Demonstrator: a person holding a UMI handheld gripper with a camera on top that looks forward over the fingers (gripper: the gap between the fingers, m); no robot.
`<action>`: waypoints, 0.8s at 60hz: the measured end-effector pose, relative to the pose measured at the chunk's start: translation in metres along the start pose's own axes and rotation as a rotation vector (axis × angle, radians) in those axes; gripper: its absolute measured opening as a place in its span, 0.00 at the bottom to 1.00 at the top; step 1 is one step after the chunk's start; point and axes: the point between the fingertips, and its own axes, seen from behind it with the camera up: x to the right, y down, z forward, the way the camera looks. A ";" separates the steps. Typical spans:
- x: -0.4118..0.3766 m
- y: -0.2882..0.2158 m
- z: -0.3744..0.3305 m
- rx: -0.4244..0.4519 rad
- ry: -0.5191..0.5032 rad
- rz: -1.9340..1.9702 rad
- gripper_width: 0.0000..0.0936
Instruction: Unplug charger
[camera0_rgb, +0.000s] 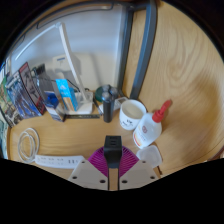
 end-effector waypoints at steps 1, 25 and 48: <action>0.002 0.003 0.004 -0.004 0.001 -0.001 0.11; 0.007 0.089 0.059 -0.236 -0.105 -0.025 0.17; 0.008 0.080 0.068 -0.200 -0.164 -0.074 0.47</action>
